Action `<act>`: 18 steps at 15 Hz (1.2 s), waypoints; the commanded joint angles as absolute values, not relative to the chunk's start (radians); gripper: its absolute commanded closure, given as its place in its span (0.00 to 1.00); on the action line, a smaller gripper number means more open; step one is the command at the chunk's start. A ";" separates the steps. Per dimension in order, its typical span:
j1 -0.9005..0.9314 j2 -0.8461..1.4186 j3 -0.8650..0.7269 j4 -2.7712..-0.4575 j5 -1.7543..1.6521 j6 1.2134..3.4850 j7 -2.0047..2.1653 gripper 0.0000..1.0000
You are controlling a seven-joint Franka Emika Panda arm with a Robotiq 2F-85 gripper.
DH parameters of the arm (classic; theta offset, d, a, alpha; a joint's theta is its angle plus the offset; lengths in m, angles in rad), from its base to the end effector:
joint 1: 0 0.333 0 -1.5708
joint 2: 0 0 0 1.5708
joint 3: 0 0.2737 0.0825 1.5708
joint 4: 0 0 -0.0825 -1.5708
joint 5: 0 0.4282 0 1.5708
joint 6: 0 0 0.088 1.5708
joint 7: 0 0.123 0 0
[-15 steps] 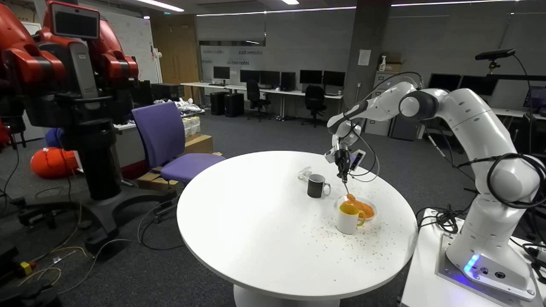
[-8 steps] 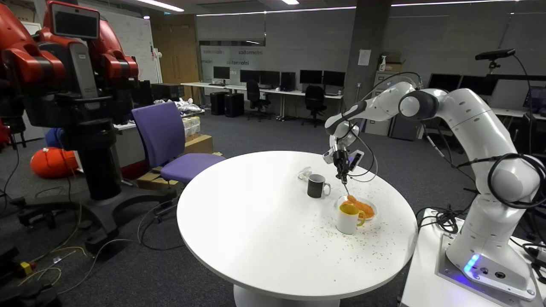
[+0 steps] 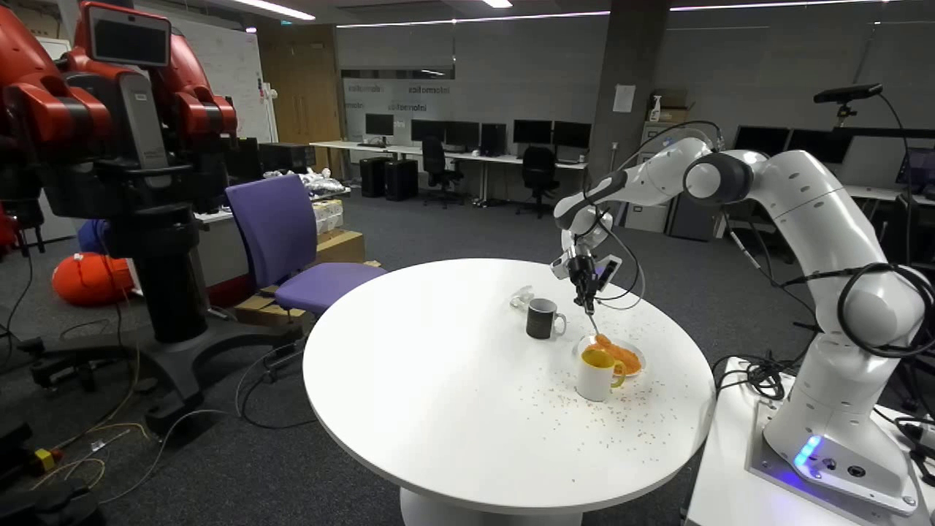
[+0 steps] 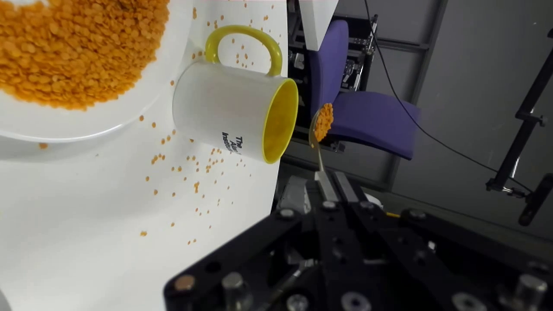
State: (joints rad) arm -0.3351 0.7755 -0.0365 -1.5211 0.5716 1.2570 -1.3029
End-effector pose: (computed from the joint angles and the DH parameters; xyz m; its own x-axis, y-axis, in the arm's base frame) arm 0.5677 -0.1367 0.1254 0.7610 0.6311 0.1499 0.3678 -0.2294 -0.9012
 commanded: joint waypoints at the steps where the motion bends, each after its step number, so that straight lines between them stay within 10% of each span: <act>1: -0.331 0.731 -0.030 -1.562 0.552 1.267 -1.302 0.99; 18: -0.310 0.768 -0.021 -1.529 0.532 1.280 -1.289 0.99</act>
